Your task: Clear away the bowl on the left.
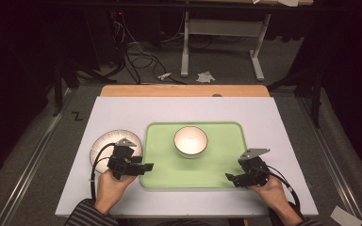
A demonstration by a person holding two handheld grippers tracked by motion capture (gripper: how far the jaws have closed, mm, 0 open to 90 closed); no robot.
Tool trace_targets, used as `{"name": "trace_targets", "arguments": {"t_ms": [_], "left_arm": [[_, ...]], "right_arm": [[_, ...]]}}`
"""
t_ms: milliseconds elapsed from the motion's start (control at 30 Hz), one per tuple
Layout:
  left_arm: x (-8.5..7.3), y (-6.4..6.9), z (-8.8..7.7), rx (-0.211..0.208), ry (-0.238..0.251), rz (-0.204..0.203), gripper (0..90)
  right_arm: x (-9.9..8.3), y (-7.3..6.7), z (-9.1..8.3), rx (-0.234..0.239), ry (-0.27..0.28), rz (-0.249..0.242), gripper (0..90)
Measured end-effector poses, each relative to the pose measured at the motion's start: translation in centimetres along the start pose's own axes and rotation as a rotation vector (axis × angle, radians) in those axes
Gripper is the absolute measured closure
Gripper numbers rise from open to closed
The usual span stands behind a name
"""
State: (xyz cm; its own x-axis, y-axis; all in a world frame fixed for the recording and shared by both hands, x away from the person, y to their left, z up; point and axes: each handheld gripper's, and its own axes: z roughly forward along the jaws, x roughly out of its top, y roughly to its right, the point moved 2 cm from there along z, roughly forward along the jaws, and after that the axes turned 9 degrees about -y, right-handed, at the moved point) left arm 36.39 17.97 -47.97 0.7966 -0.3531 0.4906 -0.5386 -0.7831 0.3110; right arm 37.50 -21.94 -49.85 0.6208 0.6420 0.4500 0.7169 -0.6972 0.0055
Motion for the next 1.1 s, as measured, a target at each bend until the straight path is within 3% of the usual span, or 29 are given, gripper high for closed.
{"name": "trace_targets", "arguments": {"t_ms": [500, 1100], "left_arm": [[-0.2, 0.0, 0.4, -0.003, -0.035, -0.013, 40.1], [-0.4, 0.1, 1.1, 0.032, -0.097, -0.009, 39.6]], "right_arm": [[0.0, 0.0, 0.0, 0.002, -0.001, -0.002, 26.8], [-0.1, 0.1, -0.3, -0.011, 0.005, -0.002, 26.7]]}}
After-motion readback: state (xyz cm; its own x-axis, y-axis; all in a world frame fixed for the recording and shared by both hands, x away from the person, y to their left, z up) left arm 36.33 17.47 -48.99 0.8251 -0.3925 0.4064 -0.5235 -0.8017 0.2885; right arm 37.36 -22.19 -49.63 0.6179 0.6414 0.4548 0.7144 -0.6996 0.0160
